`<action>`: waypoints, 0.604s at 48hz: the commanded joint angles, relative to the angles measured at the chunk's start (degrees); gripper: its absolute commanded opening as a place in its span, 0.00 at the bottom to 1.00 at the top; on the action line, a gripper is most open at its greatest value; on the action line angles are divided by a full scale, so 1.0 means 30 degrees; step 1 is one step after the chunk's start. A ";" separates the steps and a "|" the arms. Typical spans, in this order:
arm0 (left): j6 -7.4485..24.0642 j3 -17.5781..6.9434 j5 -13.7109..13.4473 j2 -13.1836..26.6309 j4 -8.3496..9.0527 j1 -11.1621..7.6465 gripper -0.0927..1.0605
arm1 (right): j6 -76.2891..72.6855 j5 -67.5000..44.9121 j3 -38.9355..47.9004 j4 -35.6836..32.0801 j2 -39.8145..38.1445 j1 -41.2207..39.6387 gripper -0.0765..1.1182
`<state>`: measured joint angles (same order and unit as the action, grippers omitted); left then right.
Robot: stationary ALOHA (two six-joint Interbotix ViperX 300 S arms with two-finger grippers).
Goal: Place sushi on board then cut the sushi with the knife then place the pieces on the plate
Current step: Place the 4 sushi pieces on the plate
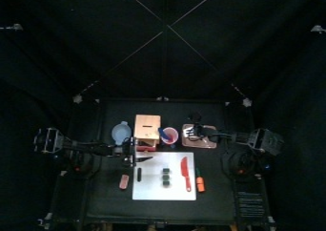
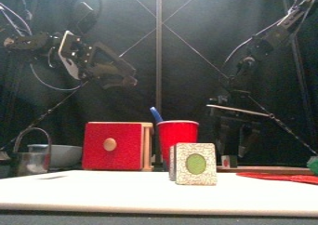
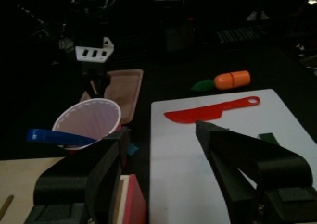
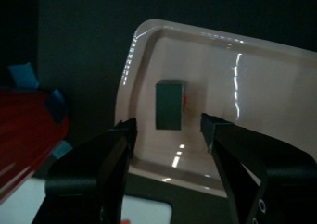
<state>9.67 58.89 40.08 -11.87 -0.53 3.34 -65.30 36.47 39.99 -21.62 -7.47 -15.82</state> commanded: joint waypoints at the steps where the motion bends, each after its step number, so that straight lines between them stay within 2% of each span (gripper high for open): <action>1: 0.0000 -0.0674 0.0381 -0.0234 0.0000 0.0117 0.88 | 0.3193 0.0088 -0.1172 0.0615 -0.0469 0.3750 0.81; 5: 0.0000 -0.0791 0.0469 -0.0234 0.0000 0.0234 0.88 | 0.7178 0.0176 -0.2725 0.2344 0.0791 0.5244 0.81; 10: -0.0029 -0.0996 0.0527 -0.0234 -0.0059 0.0293 0.88 | 1.1660 0.0469 -0.4687 0.4893 0.2490 0.5420 0.81; 14: -0.0059 -0.0996 0.0645 -0.0234 -0.0176 0.0264 0.88 | 1.4473 0.0762 -0.5771 0.6006 0.3545 0.5391 0.81; 19: -0.0059 -0.0820 0.0762 -0.0205 -0.0674 0.0322 0.88 | 1.6699 0.0703 -0.6621 0.6680 0.4424 0.5244 0.81; 29: -0.0029 -0.0059 0.0762 -0.0234 -0.1875 0.0322 0.88 | 1.7813 -0.0059 -0.6943 0.6973 0.5127 0.5332 0.81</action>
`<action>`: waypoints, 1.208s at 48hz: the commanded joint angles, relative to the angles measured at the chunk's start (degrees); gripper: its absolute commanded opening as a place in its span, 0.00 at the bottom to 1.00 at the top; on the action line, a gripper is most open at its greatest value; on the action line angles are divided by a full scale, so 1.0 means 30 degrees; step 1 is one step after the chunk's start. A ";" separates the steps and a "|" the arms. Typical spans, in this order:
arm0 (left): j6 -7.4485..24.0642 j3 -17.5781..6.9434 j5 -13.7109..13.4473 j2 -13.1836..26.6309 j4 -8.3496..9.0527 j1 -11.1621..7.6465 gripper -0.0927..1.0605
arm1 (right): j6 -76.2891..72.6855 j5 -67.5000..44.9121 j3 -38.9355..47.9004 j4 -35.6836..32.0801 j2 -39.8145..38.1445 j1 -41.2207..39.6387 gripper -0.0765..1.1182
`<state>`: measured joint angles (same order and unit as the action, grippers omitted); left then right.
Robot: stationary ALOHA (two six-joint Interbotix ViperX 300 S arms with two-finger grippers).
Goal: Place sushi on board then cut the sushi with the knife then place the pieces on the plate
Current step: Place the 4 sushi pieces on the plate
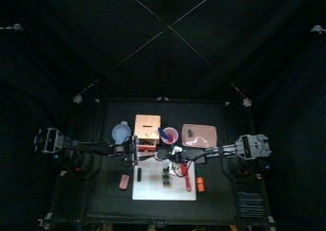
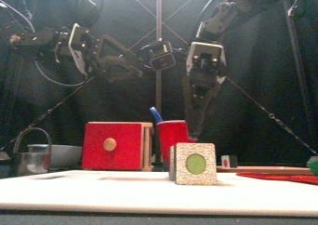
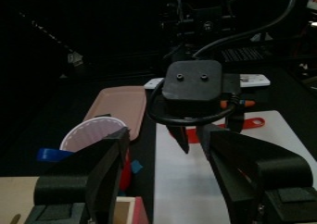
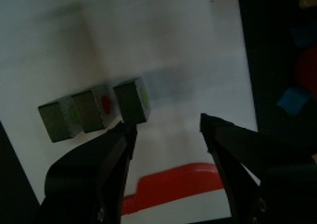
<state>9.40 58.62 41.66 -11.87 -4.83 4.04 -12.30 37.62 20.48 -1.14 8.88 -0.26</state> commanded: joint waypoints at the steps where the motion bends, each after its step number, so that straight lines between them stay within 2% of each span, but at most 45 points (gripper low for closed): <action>1: 0.0059 0.0117 0.0234 -0.0264 -0.0557 0.0088 0.88 | 0.0146 -0.0527 -0.0439 0.0205 -0.0293 0.0146 0.81; 7: 0.0059 0.0352 0.0234 -0.0264 -0.0820 0.0381 0.88 | 0.0117 -0.0762 -0.0469 0.0234 -0.0293 0.0264 0.81; 17: 0.0088 0.0498 0.0234 -0.0264 -0.0762 0.1025 0.88 | 0.0117 -0.1055 -0.0527 0.0762 -0.0029 0.0820 0.81; 34: 0.0059 0.0850 0.0234 -0.0264 -0.0820 0.1230 0.88 | 0.0146 -0.1553 -0.0557 0.0850 0.0938 0.1025 0.81; 38: 0.0059 0.0850 0.0234 -0.0293 -0.0791 0.1230 0.88 | 0.0146 -0.1758 -0.0527 0.0791 0.1143 0.1025 0.77; 49: 0.0059 0.0879 0.0234 -0.0264 -0.0791 0.1230 0.88 | -0.0088 -0.1875 -0.0352 0.0908 0.1348 0.0938 0.54; 58: 0.0029 0.0967 0.0234 -0.0293 -0.0820 0.1201 0.88 | -0.1348 -0.1406 0.1436 0.1348 -0.0703 0.0381 0.52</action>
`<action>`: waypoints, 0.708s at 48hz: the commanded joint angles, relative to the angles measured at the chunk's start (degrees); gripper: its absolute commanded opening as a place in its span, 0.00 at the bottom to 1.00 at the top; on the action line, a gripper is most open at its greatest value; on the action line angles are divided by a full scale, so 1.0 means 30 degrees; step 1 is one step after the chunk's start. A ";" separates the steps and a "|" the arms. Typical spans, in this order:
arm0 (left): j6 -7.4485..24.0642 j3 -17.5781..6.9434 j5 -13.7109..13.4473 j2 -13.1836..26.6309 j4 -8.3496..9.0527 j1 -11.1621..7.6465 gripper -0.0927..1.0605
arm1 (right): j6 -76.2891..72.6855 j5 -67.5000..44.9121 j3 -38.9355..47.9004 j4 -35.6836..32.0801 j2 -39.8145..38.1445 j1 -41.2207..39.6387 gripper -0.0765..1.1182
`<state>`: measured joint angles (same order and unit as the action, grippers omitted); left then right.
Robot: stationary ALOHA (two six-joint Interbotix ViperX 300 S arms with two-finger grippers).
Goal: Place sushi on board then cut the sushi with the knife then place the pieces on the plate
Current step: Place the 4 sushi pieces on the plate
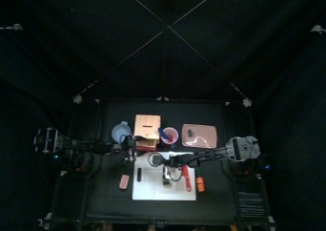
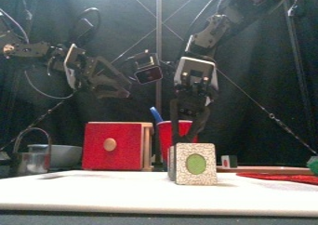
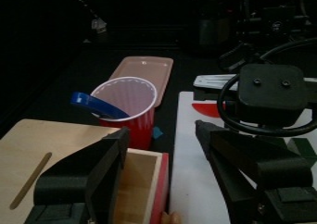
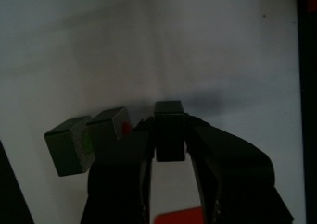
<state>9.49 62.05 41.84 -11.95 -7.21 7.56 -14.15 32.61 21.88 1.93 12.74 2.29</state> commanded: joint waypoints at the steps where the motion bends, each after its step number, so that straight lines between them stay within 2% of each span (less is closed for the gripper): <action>1: 0.0000 -0.0176 0.0176 -0.0264 -0.0029 0.0029 0.88 | -0.0967 0.0322 0.1289 0.0322 -0.2314 -0.0615 0.52; 10: 0.0029 -0.0146 0.0176 -0.0264 0.0000 0.0029 0.88 | -0.4453 0.0469 0.4922 0.0146 -0.6387 -0.2227 0.52; 16: 0.0059 -0.0176 0.0176 -0.0264 0.0059 0.0029 0.88 | -0.7793 0.1113 0.7529 -0.0996 -0.8730 -0.4629 0.52; 22: 0.0059 -0.0234 0.0176 -0.0264 0.0234 -0.0029 0.88 | -1.0693 0.1465 0.8379 -0.2607 -0.9082 -0.7002 0.52; 27: 0.0029 -0.0176 0.0176 -0.0264 0.0234 -0.0088 0.88 | -1.2656 0.2227 0.8174 -0.5039 -0.8701 -0.9023 0.52; 34: 0.0029 -0.0176 0.0176 -0.0264 0.0234 -0.0117 0.88 | -1.4268 0.2168 0.7646 -0.7266 -0.8057 -1.0752 0.52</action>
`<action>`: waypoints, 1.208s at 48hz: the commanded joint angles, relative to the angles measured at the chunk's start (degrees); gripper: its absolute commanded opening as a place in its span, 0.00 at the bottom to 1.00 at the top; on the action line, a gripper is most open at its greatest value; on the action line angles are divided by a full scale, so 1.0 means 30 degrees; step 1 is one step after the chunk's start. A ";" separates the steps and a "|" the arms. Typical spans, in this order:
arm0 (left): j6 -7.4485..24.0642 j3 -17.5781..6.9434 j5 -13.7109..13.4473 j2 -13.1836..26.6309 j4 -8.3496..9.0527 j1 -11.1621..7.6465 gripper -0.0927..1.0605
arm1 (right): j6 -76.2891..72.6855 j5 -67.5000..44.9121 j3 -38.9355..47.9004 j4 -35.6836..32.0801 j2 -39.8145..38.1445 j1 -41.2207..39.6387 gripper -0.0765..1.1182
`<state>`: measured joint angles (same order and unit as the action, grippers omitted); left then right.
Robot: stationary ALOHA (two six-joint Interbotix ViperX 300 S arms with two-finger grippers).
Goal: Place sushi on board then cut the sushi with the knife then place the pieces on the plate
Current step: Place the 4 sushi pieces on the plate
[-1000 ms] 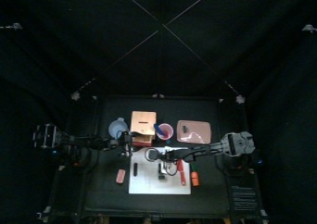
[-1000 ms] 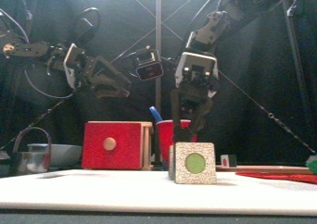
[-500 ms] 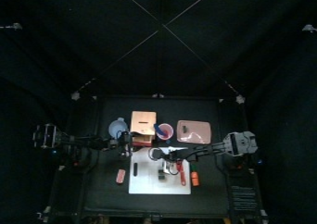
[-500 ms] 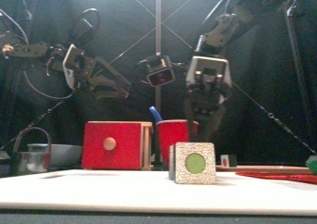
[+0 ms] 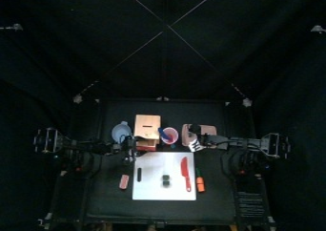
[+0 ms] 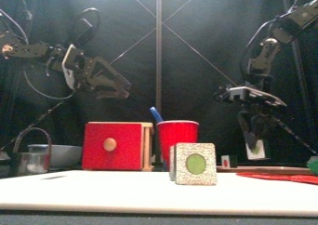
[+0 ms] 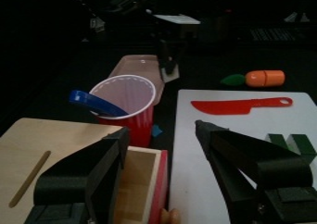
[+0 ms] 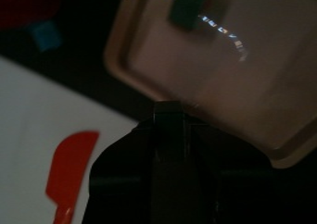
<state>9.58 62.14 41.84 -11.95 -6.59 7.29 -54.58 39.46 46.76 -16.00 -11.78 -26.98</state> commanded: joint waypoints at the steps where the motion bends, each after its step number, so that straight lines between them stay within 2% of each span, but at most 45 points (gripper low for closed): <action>1: 0.0000 -0.0205 0.0176 -0.0264 0.0029 -0.0029 0.88 | -0.0937 -0.0234 -0.0732 -0.1553 0.0234 -0.1084 0.52; 16: 0.0029 -0.0176 0.0176 -0.0264 0.0117 -0.0029 0.88 | -0.0937 -0.1582 -0.1465 -0.1904 0.2314 -0.1465 0.54; 28: 0.0029 -0.0176 0.0176 -0.0264 0.0293 0.0029 0.88 | -0.1055 -0.1816 -0.1055 -0.1201 0.2461 -0.1406 0.75; 39: 0.0029 -0.0205 0.0176 -0.0264 0.0381 0.0088 0.88 | -0.1084 -0.0469 -0.0996 -0.0791 0.1113 -0.1025 0.76; 48: 0.0029 -0.0234 0.0176 -0.0264 0.0439 0.0088 0.88 | -0.0820 0.1611 -0.0469 -0.0557 -0.0586 0.1582 0.76; 58: 0.0059 -0.0322 0.0176 -0.0264 0.0469 0.0146 0.88 | 0.1230 -0.0088 -0.1025 -0.0088 -0.0645 0.7148 0.76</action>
<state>9.58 62.23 41.84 -12.04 -5.36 7.47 -53.88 42.28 45.97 -17.23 -13.10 -11.07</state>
